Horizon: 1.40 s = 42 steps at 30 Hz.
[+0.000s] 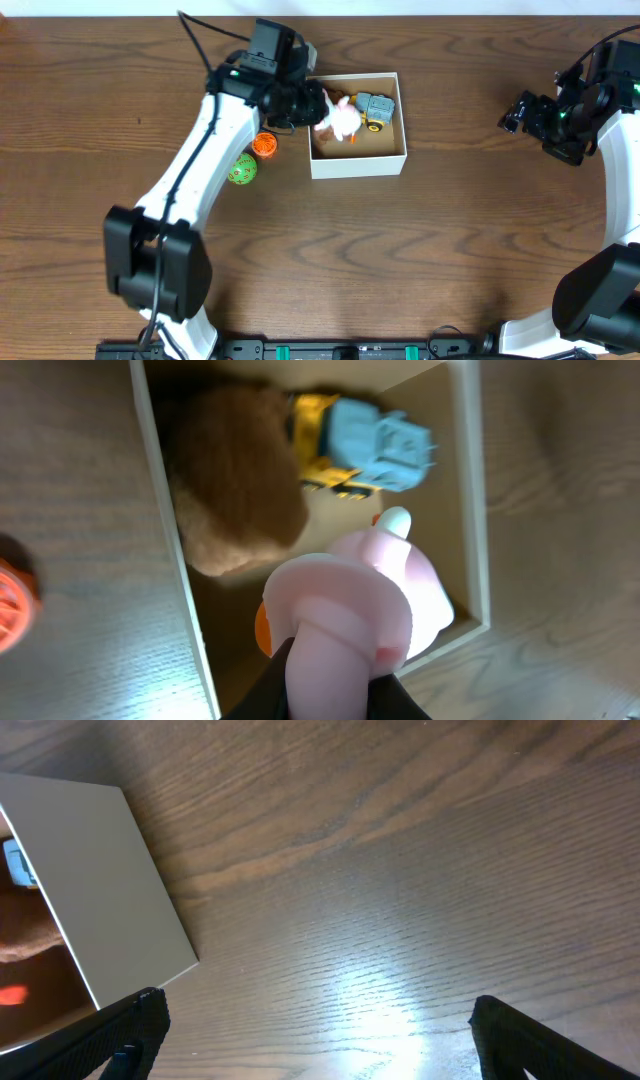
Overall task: Pack container
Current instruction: 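Carry the pink figure right and release it into the box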
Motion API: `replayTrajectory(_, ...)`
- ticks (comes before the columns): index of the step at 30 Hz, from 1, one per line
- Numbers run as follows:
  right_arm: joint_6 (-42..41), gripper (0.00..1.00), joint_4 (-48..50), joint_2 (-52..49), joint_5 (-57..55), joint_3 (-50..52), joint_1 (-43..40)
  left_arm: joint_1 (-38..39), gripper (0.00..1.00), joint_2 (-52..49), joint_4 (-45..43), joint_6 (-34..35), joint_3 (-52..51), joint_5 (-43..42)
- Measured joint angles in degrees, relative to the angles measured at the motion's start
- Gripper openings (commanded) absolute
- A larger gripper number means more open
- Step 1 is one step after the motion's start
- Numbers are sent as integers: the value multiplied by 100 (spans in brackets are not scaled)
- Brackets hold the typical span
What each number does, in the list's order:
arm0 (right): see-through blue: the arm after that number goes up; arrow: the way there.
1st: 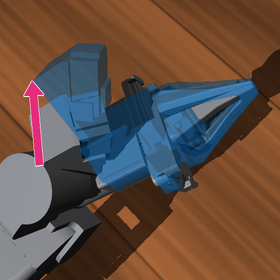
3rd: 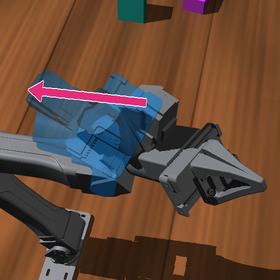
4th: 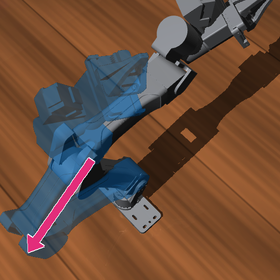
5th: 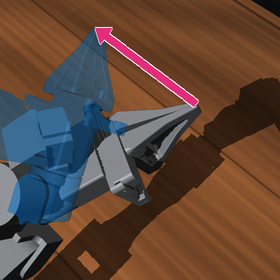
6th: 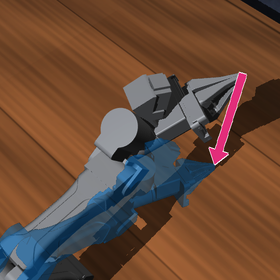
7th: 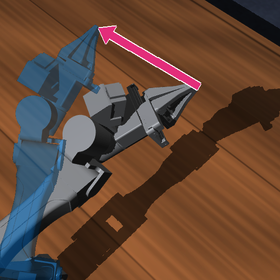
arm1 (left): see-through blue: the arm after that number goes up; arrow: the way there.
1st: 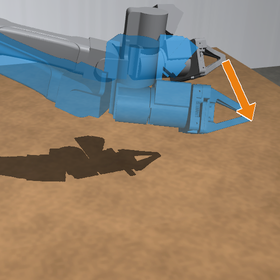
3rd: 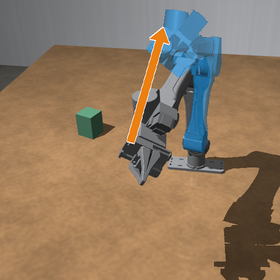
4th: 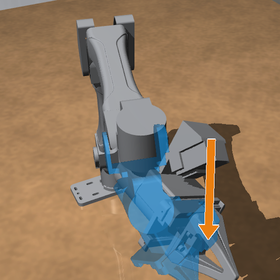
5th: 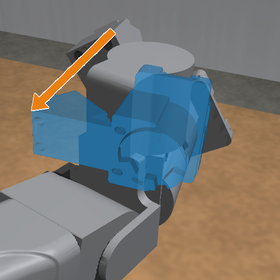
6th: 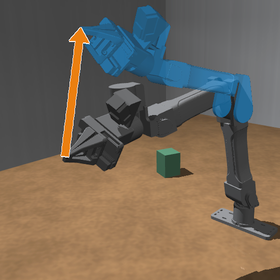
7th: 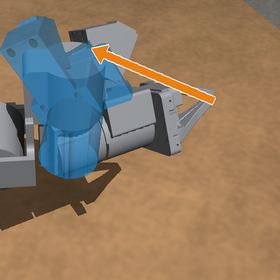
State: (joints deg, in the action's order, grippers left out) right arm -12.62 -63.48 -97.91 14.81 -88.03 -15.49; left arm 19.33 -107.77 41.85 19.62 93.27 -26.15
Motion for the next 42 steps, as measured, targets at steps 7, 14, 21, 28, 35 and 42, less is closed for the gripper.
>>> replayTrajectory(7,0,99,0,0,0,0,0,142,17,-494,48,291,-4,15)
replayTrajectory(14,0,99,0,0,-2,0,0,376,17,-625,328,468,-4,205)
replayTrajectory(21,0,99,-4,-2,0,0,0,391,38,-625,590,638,-4,562)
replayTrajectory(28,0,99,-11,-2,-2,0,0,398,56,-625,575,715,-4,573)
replayTrajectory(35,0,99,-11,-2,-2,0,0,396,56,-625,426,723,-4,422)
replayTrajectory(42,0,99,-11,-2,-2,0,0,396,56,-612,396,739,-4,146)
